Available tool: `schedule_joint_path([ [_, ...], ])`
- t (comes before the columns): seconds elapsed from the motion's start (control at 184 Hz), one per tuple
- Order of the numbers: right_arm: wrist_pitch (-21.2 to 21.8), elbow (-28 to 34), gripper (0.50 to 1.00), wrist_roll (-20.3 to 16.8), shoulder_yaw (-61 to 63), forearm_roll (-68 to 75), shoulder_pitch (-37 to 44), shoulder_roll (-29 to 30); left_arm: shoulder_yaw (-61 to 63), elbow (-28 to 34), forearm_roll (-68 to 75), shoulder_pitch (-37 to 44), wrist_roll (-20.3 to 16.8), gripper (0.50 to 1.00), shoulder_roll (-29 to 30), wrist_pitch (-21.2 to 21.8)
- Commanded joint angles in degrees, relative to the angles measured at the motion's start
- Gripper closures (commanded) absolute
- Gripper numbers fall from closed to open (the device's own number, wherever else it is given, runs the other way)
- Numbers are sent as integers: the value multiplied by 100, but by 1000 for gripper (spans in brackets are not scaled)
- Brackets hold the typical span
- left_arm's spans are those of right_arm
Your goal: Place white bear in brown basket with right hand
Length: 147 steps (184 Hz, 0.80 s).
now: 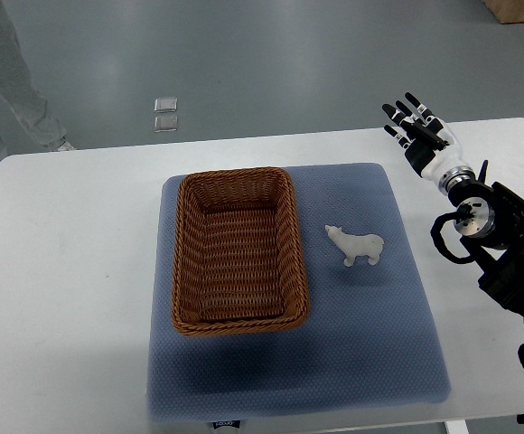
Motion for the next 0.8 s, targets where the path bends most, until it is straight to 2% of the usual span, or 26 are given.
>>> schedule_joint_path([
  [0.0,-3,-3,574,1,1,0,-8,3,2,-9,1,-22,-1,500,0,-2],
  [0.796,-3,85,574,-8,28,9,-8,-103,2,0,1,-30,-1,500,0,-2],
])
